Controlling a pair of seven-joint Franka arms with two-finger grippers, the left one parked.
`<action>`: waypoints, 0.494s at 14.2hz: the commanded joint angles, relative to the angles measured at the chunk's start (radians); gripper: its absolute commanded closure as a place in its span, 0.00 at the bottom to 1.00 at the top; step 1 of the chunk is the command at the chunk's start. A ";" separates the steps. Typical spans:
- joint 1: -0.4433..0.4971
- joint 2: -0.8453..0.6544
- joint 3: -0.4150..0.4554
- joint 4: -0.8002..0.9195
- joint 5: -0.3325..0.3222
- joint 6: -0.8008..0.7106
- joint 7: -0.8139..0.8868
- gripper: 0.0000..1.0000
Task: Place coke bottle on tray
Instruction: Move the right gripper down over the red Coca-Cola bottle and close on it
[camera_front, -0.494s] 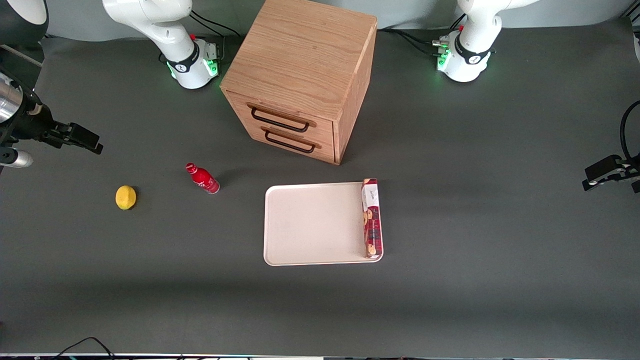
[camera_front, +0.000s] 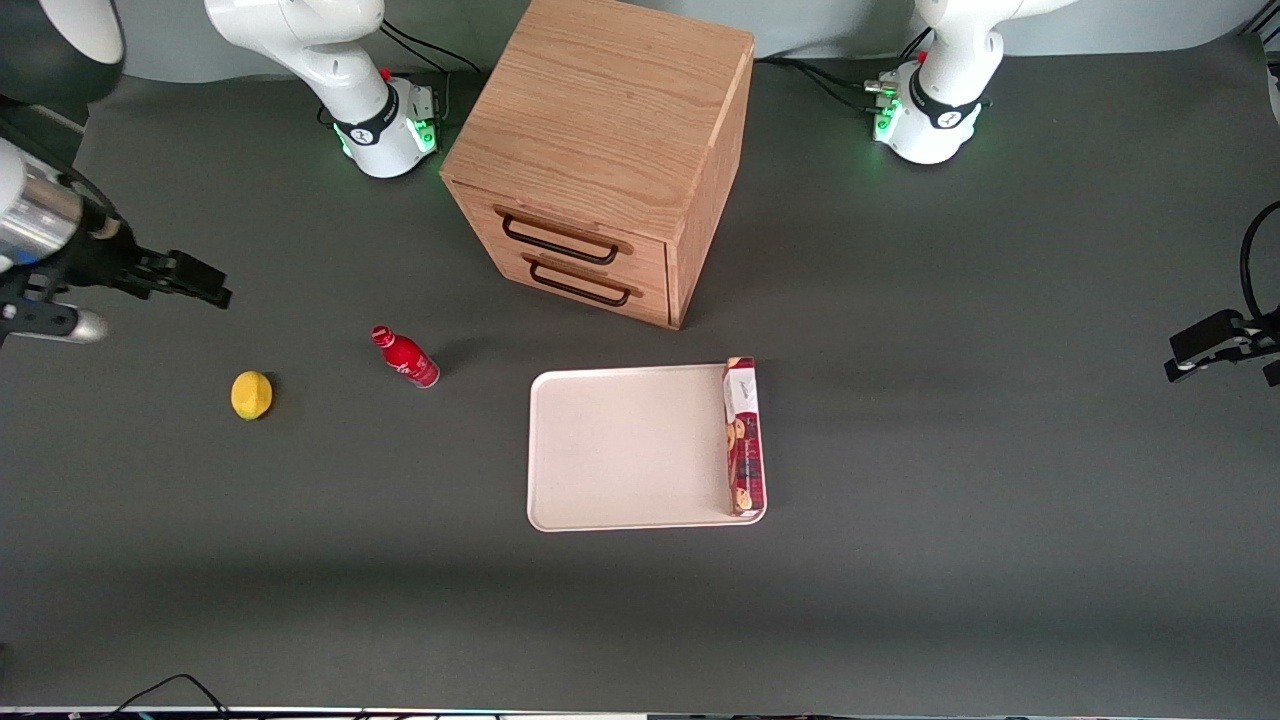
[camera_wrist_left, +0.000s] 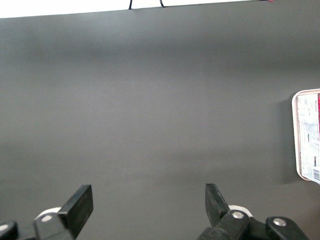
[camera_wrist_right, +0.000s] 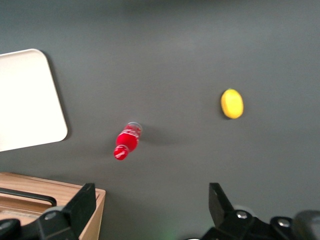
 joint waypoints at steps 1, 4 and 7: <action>0.010 0.012 0.044 -0.151 0.056 0.147 0.032 0.00; 0.011 0.020 0.077 -0.306 0.061 0.301 0.077 0.00; 0.011 0.046 0.113 -0.434 0.061 0.481 0.117 0.00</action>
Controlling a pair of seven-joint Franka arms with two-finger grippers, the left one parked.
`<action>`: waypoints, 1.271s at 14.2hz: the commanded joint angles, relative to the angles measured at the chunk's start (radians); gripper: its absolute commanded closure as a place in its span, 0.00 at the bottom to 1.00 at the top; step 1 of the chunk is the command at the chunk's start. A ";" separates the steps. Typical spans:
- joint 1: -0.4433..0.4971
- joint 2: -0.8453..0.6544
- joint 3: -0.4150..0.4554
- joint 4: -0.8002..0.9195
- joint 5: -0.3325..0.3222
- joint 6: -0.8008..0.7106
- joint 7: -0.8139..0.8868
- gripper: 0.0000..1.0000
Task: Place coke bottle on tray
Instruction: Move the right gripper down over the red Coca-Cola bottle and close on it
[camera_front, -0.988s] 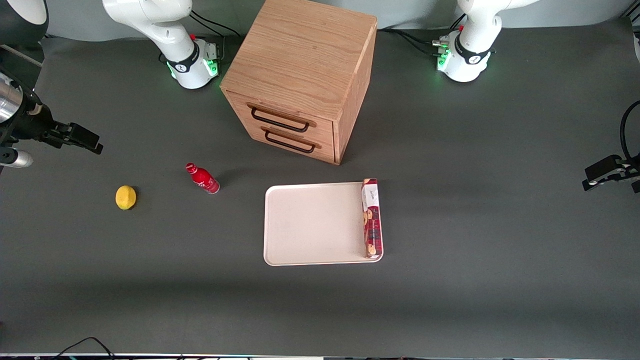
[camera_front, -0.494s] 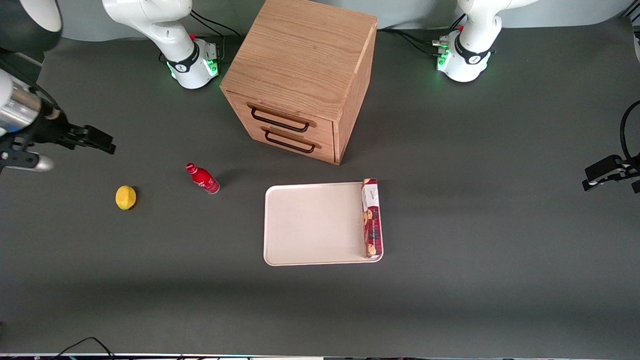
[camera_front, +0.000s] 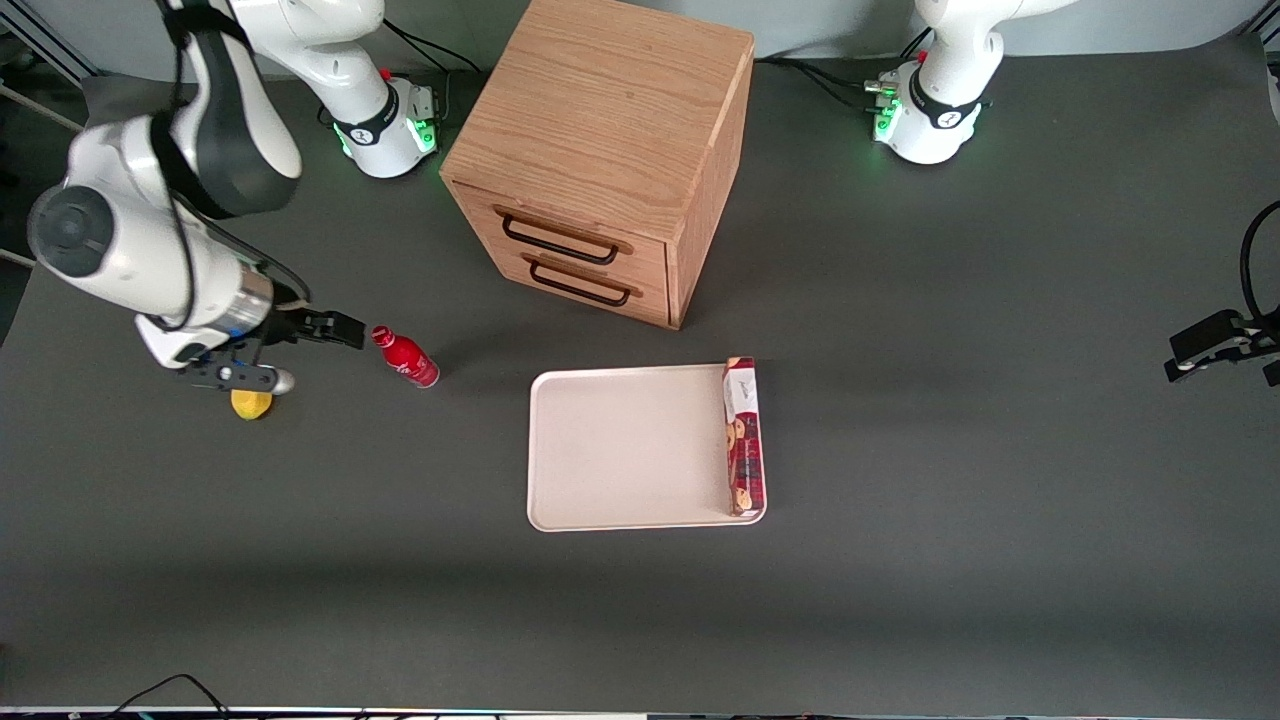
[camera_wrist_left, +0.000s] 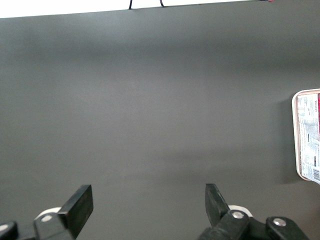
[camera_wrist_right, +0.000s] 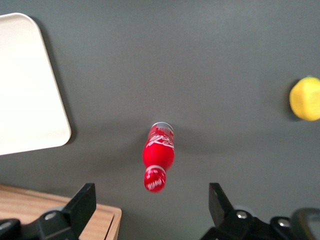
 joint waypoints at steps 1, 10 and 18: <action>0.001 -0.006 0.021 -0.132 0.020 0.157 0.036 0.00; 0.002 -0.002 0.047 -0.264 -0.006 0.271 0.084 0.01; 0.002 -0.008 0.047 -0.266 -0.041 0.268 0.084 0.87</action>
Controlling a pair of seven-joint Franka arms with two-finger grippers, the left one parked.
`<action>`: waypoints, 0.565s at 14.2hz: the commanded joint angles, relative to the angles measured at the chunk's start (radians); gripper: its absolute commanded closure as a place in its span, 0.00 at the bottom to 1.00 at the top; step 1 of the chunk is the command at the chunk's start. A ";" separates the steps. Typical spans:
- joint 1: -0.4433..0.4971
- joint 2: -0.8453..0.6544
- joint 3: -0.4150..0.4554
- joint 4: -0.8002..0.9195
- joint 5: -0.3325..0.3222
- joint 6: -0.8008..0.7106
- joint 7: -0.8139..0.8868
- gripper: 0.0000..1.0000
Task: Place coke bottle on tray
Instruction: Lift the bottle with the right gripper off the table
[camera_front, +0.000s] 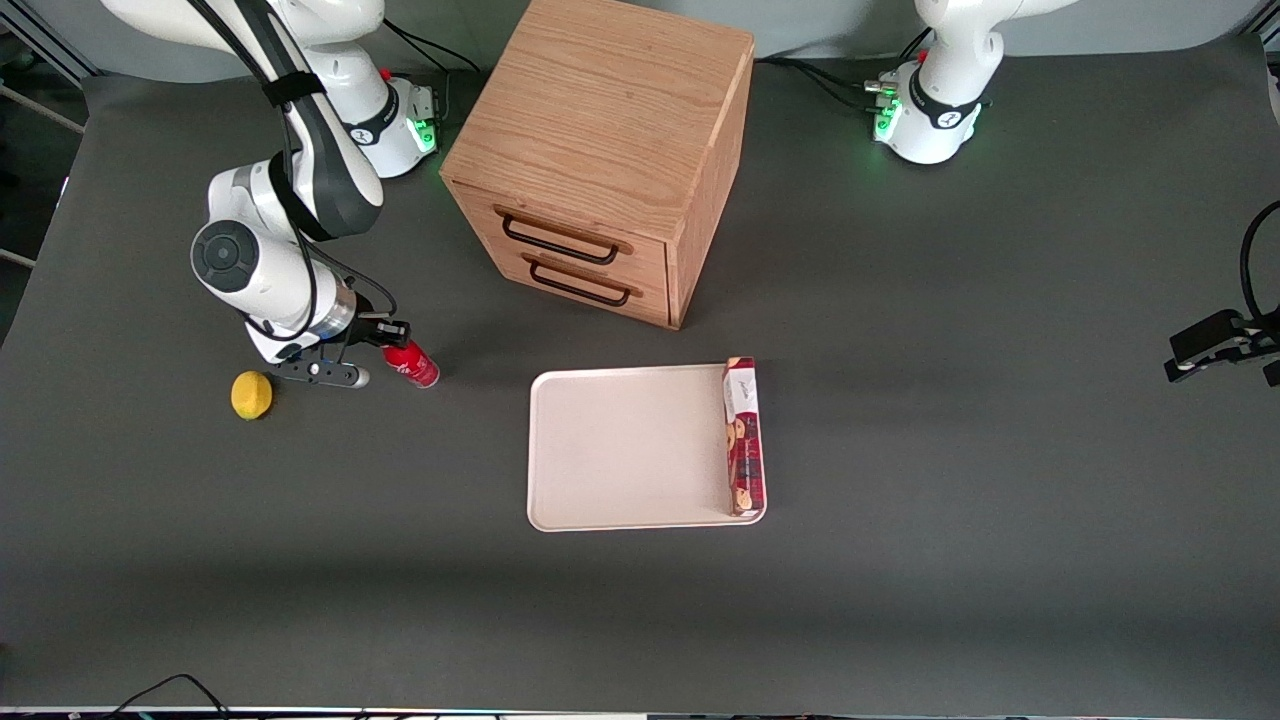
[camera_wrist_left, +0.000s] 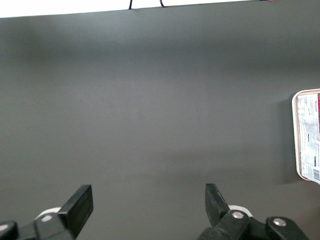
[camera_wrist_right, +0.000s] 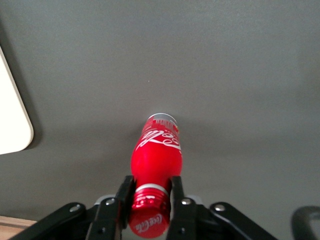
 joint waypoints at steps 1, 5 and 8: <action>0.002 -0.024 0.003 -0.017 -0.024 0.009 0.020 0.93; 0.001 -0.033 0.001 0.057 -0.025 -0.060 0.005 0.96; -0.009 -0.034 -0.011 0.269 -0.033 -0.277 -0.037 0.96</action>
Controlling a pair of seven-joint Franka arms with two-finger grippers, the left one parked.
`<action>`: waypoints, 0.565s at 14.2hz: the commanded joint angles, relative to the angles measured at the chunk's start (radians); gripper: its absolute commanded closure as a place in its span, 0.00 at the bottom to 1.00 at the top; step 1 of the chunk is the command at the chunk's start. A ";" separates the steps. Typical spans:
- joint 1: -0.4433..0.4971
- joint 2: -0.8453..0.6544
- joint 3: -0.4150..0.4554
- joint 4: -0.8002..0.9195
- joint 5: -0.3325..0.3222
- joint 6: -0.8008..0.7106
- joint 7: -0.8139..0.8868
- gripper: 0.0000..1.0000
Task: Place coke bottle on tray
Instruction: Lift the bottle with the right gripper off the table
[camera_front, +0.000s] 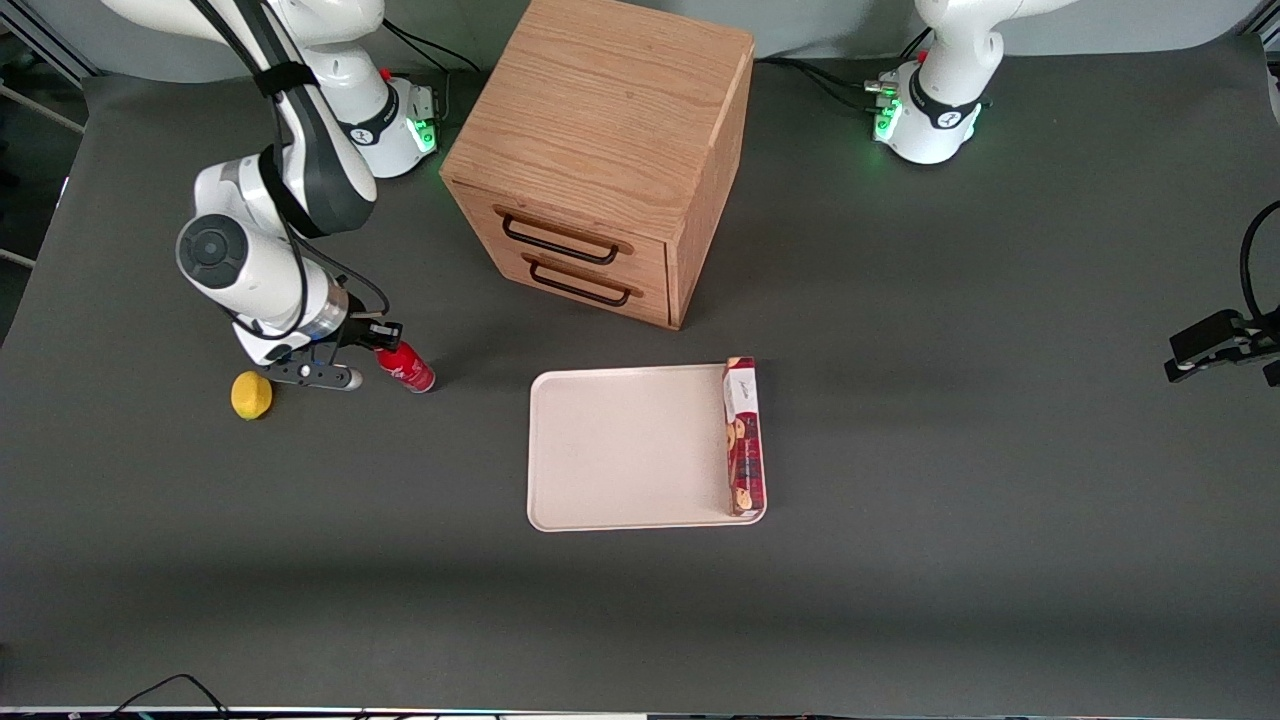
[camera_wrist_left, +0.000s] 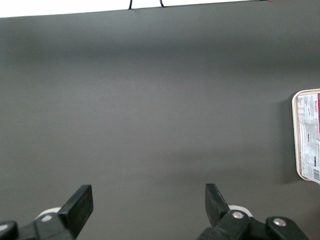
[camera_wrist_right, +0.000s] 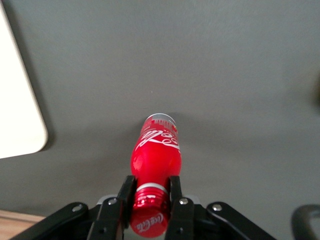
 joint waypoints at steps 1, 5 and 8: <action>-0.007 -0.018 -0.008 0.224 -0.017 -0.203 -0.046 0.96; 0.001 0.063 -0.008 0.535 -0.020 -0.410 -0.098 0.96; 0.028 0.213 0.004 0.793 -0.015 -0.522 -0.078 0.96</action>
